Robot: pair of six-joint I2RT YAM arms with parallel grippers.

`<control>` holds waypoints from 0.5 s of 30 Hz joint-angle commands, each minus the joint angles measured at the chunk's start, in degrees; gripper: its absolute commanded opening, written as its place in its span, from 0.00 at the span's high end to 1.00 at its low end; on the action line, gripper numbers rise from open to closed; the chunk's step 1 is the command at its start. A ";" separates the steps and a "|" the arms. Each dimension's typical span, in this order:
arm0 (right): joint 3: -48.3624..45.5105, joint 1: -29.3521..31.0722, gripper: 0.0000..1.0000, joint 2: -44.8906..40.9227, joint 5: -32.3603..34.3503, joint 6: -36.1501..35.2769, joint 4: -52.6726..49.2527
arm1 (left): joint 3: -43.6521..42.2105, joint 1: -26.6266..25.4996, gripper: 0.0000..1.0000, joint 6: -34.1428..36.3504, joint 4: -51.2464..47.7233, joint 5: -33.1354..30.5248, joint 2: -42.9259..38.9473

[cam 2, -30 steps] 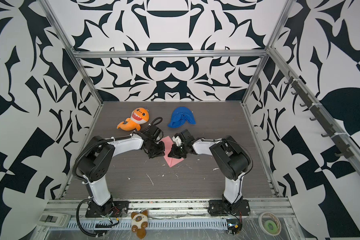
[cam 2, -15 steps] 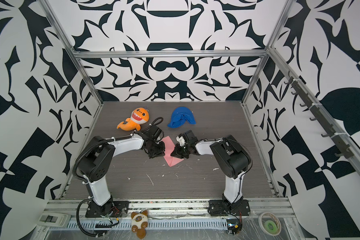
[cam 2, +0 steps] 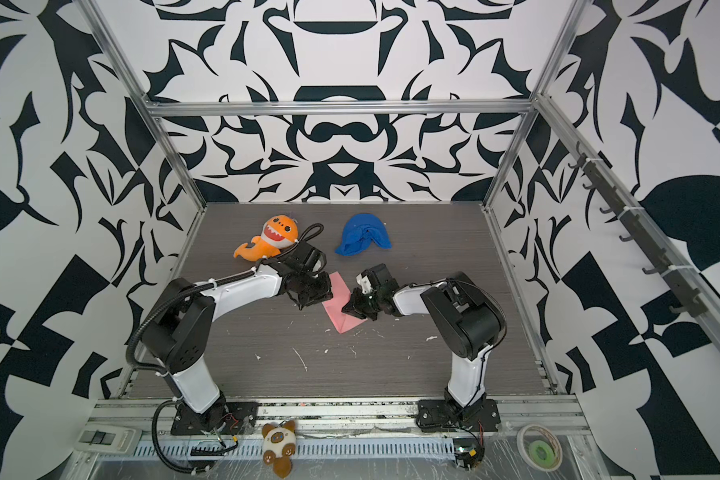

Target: Fold a paper plane with a square sheet of paper (pick it up from the middle)

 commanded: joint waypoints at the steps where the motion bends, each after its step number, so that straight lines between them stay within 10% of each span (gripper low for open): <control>1: -1.81 -0.06 0.91 -0.66 4.86 2.24 -4.06 | -3.71 -2.14 0.94 -5.44 4.00 2.18 -1.91; 15: -1.55 -0.06 0.93 0.47 5.07 2.95 -5.10 | -7.03 -7.50 1.00 -10.05 6.15 3.82 2.96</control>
